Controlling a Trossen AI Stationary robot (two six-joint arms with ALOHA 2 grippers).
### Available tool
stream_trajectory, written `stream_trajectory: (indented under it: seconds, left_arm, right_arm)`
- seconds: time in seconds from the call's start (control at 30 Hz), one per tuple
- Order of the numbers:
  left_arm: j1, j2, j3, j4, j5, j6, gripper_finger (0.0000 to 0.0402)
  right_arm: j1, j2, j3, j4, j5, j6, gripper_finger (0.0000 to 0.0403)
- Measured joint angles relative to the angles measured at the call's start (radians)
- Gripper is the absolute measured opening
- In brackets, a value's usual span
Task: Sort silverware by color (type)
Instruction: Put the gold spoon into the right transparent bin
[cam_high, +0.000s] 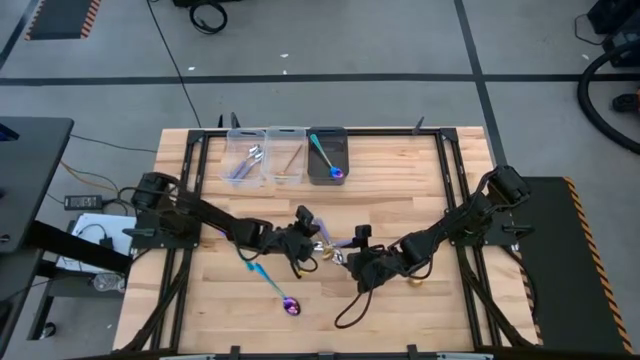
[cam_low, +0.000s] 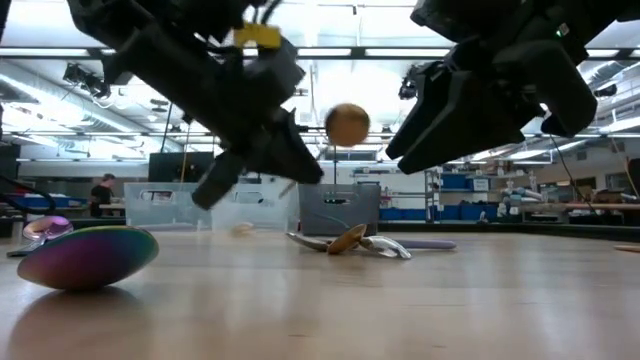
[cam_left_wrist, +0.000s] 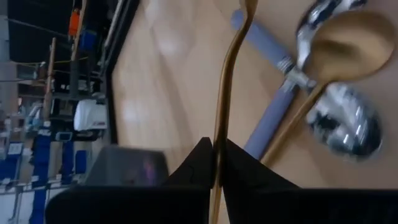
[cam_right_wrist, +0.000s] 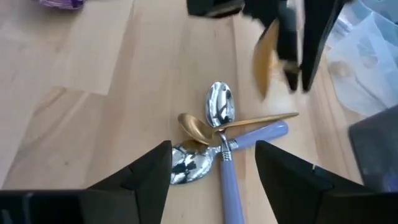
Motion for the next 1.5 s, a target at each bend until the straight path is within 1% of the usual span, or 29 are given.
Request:
stream_trajectory:
  seconds: [0.23,0.3,0.43,0.57,0.73,0.83,0.97,1.07,1.3,1.4,1.5]
  left_arm:
    - [0.009,-0.202,-0.067,-0.064,-0.051,0.094,0.0022]
    - [0.019,-0.258,-0.086,-0.112,-0.055,0.113,0.0022]
    - [0.045,-0.343,-0.106,-0.209,-0.102,0.198,0.0022]
    - [0.086,-0.392,-0.107,-0.316,-0.145,0.297,0.0022]
    - [0.146,-0.41,-0.105,-0.435,-0.171,0.432,0.0022]
    - [0.186,-0.409,-0.107,-0.489,-0.198,0.456,0.0022]
    - [0.257,-0.409,-0.106,-0.519,-0.195,0.46,0.0022]
    - [0.3,-0.409,-0.106,-0.519,-0.192,0.492,0.0022]
    - [0.41,-0.432,-0.106,-0.498,-0.121,0.545,0.0022]
    - [0.453,-0.477,-0.106,-0.495,-0.07,0.553,0.0022]
    - [0.495,-0.524,-0.105,-0.489,0.003,0.571,0.0022]
  right_arm:
    - [0.001,0.0,0.0,-0.016,0.054,-0.002,0.023]
    - [0.001,0.0,0.0,-0.015,0.071,-0.003,0.0228]
    - [0.001,0.0,0.0,0.0,0.111,0.0,0.0226]
    - [-0.004,0.0,0.0,0.014,0.135,0.0,0.0221]
    - [-0.005,0.0,0.0,0.016,0.135,0.0,0.0213]
    - [-0.005,0.0,0.0,0.018,0.135,0.003,0.0209]
    - [-0.005,0.0,0.0,0.016,0.134,0.003,0.0207]
    - [-0.005,0.0,0.0,0.016,0.129,0.004,0.0207]
    - [-0.005,0.0,0.0,0.015,0.11,0.028,0.0206]
    - [-0.005,0.001,0.0,0.015,0.1,0.03,0.0204]
    - [-0.005,0.001,-0.001,0.013,0.1,0.03,0.0204]
